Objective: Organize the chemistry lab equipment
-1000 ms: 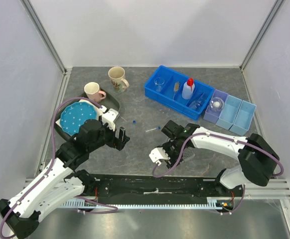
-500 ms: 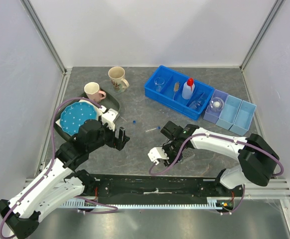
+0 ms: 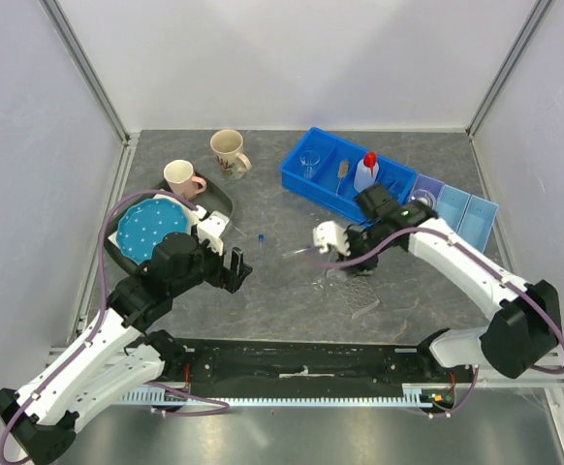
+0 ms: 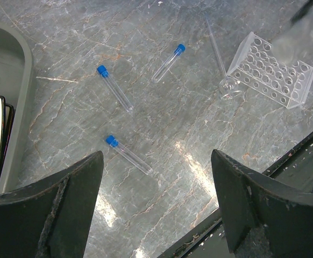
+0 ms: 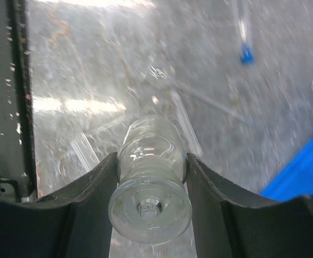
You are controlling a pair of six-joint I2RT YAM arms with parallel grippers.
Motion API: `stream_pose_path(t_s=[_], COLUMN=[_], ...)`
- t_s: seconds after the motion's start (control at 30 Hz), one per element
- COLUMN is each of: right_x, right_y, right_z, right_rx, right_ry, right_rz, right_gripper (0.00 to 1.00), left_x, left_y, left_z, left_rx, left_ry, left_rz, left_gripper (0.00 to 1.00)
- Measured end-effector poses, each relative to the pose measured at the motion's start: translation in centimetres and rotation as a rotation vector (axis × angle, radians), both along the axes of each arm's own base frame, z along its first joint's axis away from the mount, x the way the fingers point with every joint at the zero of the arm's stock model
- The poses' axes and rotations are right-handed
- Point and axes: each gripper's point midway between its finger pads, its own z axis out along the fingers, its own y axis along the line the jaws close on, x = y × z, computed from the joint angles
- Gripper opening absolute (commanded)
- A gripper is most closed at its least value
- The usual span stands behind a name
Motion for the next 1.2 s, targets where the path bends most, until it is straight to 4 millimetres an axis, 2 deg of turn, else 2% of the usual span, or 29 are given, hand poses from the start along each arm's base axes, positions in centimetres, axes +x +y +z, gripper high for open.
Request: stream_pose_path(t_s=[0.1, 0.2, 0.23, 0.43, 0.57, 0.67, 0.83, 1.07, 1.2], right_x=[2.4, 3.9, 4.5, 6.3, 7.4, 7.9, 8.8, 10.2, 11.9], right_y=[-3.5, -7.6, -9.7, -19.0, -23.8, -26.1, -28.5, -30.0, -30.4], right_z=[1.4, 2.0, 2.2, 3.6, 4.1, 3.9, 3.5, 3.6, 3.2], right_rx=[-0.006, -0.029, -0.040, -0.092, -0.111, -0.121, -0.125, -0.124, -0.105], right_ry=[-0.004, 0.008, 0.014, 0.017, 0.019, 0.028, 0.049, 0.050, 0.051], right_rz=[-0.131, -0.253, -0.308, -0.531, -0.626, -0.661, -0.702, -0.730, -0.748], right_gripper=[0.20, 0.20, 0.20, 0.20, 0.20, 0.20, 0.21, 0.22, 0.23], left_x=[0.0, 0.0, -0.1, -0.1, -0.1, -0.1, -0.1, -0.2, -0.2], left_y=[0.0, 0.0, 0.0, 0.1, 0.1, 0.1, 0.1, 0.1, 0.0], left_z=[0.0, 0.1, 0.2, 0.4, 0.4, 0.4, 0.4, 0.4, 0.4], left_rx=[-0.001, -0.004, -0.005, -0.010, -0.010, -0.011, -0.012, -0.012, -0.013], left_ry=[-0.001, -0.004, -0.006, -0.012, -0.012, -0.013, -0.014, -0.014, -0.013], left_rz=[-0.001, 0.000, -0.001, -0.001, -0.001, -0.001, -0.002, -0.003, -0.003], left_gripper=[0.88, 0.88, 0.88, 0.88, 0.88, 0.88, 0.88, 0.88, 0.88])
